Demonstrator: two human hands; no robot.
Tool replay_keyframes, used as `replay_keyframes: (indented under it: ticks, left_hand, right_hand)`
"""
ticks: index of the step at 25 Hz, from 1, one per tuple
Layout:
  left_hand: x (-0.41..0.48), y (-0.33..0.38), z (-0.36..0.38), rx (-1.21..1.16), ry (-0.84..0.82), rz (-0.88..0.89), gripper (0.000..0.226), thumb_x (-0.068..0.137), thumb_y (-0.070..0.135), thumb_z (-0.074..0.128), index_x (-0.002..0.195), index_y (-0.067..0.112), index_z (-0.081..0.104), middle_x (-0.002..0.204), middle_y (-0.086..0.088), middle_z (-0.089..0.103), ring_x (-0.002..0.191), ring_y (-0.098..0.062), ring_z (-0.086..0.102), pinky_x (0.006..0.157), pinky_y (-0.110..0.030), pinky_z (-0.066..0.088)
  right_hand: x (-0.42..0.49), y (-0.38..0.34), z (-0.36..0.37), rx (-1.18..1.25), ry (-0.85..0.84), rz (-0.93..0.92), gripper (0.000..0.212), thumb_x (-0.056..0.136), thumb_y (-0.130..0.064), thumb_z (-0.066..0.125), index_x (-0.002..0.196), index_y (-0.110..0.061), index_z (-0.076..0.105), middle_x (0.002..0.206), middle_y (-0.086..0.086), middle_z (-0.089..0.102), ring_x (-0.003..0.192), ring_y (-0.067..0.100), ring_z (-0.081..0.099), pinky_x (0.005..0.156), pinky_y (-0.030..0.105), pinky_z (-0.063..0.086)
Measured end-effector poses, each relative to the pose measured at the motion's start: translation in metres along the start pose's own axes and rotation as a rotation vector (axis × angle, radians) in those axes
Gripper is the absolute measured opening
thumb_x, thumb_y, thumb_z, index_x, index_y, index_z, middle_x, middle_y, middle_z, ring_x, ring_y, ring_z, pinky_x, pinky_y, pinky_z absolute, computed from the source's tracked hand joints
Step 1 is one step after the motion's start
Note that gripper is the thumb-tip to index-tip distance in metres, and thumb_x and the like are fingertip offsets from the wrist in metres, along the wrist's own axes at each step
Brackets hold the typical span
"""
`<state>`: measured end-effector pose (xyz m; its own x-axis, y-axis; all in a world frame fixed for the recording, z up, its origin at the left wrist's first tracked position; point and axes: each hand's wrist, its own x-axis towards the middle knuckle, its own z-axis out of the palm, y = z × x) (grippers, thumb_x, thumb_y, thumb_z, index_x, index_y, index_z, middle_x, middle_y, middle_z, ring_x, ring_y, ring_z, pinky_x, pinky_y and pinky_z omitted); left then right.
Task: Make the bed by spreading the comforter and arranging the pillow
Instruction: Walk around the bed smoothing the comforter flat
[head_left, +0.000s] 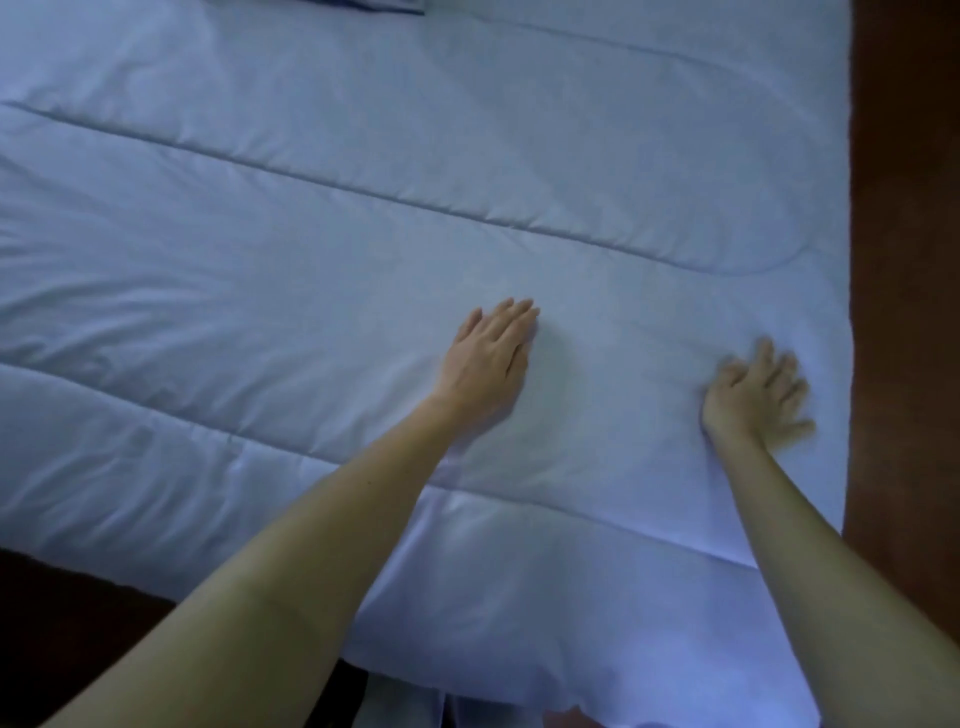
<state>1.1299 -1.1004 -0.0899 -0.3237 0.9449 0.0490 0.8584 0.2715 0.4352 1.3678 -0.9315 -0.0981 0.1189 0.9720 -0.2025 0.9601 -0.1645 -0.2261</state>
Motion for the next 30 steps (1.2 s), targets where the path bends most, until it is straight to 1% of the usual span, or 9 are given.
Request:
replay_keyframes:
  ticks: [2, 8, 12, 16, 22, 24, 25, 28, 30]
  left_hand:
    - [-0.009, -0.016, 0.001, 0.129, -0.109, 0.034, 0.06, 0.093, 0.04, 0.018, 0.146, 0.015, 0.034, 0.154, -0.001, 0.033, 0.144, -0.02, 0.027, 0.118, -0.042, 0.013]
    - [-0.041, -0.069, -0.016, 0.24, -0.07, -0.267, 0.065, 0.093, 0.042, 0.014, 0.15, 0.014, 0.021, 0.159, -0.001, 0.021, 0.147, -0.021, 0.017, 0.118, -0.046, 0.01]
    - [-0.074, -0.11, -0.03, 0.254, -0.067, -0.46, 0.063, 0.097, 0.042, 0.018, 0.152, 0.013, 0.013, 0.161, -0.002, 0.011, 0.149, -0.019, 0.008, 0.12, -0.045, 0.003]
    - [-0.1, -0.129, -0.045, 0.258, -0.041, -0.603, 0.062, 0.099, 0.041, 0.024, 0.152, 0.012, 0.009, 0.161, -0.003, 0.007, 0.149, -0.02, 0.003, 0.119, -0.046, -0.002]
    - [-0.14, -0.102, -0.043, 0.2, -0.055, -0.659, 0.066, 0.099, 0.039, 0.027, 0.151, 0.004, 0.007, 0.161, -0.012, 0.006, 0.149, -0.027, 0.001, 0.119, -0.051, 0.001]
    - [-0.145, -0.075, -0.033, 0.18, -0.038, -0.558, 0.065, 0.098, 0.037, 0.028, 0.149, -0.001, 0.013, 0.159, -0.016, 0.013, 0.148, -0.03, 0.009, 0.118, -0.051, 0.003]
    - [-0.146, -0.057, -0.025, 0.164, -0.035, -0.449, 0.066, 0.096, 0.037, 0.028, 0.148, -0.003, 0.018, 0.157, -0.018, 0.019, 0.147, -0.032, 0.016, 0.117, -0.05, 0.004]
    - [-0.15, 0.002, -0.001, 0.123, -0.099, -0.037, 0.064, 0.09, 0.035, 0.033, 0.142, -0.002, 0.035, 0.148, -0.017, 0.04, 0.137, -0.031, 0.039, 0.114, -0.047, 0.016]
    - [-0.164, 0.013, 0.012, 0.173, -0.163, 0.159, 0.06, 0.09, 0.036, 0.035, 0.141, 0.004, 0.039, 0.147, -0.011, 0.044, 0.134, -0.027, 0.044, 0.11, -0.049, 0.028]
  right_hand:
    - [-0.015, -0.026, -0.002, 0.063, 0.039, 0.065, 0.058, 0.099, -0.033, 0.028, 0.152, -0.018, 0.012, 0.161, 0.006, 0.008, 0.148, 0.028, 0.005, 0.112, 0.062, 0.005]
    - [-0.177, -0.129, 0.054, 0.14, -0.025, -0.771, 0.058, 0.087, -0.034, 0.033, 0.136, -0.01, 0.049, 0.147, 0.01, 0.045, 0.136, 0.032, 0.041, 0.106, 0.06, 0.029]
    - [-0.214, -0.081, 0.074, -0.041, -0.079, -0.946, 0.053, 0.088, -0.036, 0.04, 0.136, -0.016, 0.049, 0.146, 0.001, 0.047, 0.133, 0.024, 0.046, 0.109, 0.052, 0.028]
    - [-0.169, 0.015, 0.055, -0.099, 0.06, -0.68, 0.051, 0.09, -0.035, 0.035, 0.137, -0.017, 0.047, 0.145, 0.003, 0.048, 0.133, 0.024, 0.041, 0.107, 0.051, 0.024]
    - [-0.151, 0.128, 0.005, -0.021, 0.009, 0.015, 0.058, 0.096, -0.042, 0.014, 0.151, -0.025, 0.019, 0.16, 0.002, 0.017, 0.146, 0.027, 0.017, 0.11, 0.063, 0.018]
    - [-0.158, 0.116, 0.003, 0.066, 0.014, 0.21, 0.057, 0.098, -0.038, 0.019, 0.151, -0.018, 0.017, 0.16, 0.007, 0.016, 0.147, 0.03, 0.013, 0.109, 0.067, 0.015]
    - [-0.169, 0.102, 0.008, 0.082, 0.037, 0.142, 0.058, 0.098, -0.037, 0.023, 0.15, -0.012, 0.02, 0.159, 0.01, 0.02, 0.146, 0.032, 0.016, 0.109, 0.068, 0.015]
    - [-0.229, 0.058, 0.037, 0.015, 0.036, -0.464, 0.056, 0.093, -0.034, 0.033, 0.144, -0.01, 0.036, 0.151, 0.011, 0.039, 0.14, 0.028, 0.031, 0.107, 0.06, 0.026]
    - [-0.267, 0.064, 0.054, -0.121, -0.01, -0.621, 0.055, 0.095, -0.038, 0.03, 0.146, -0.018, 0.036, 0.153, 0.002, 0.035, 0.14, 0.022, 0.031, 0.108, 0.055, 0.024]
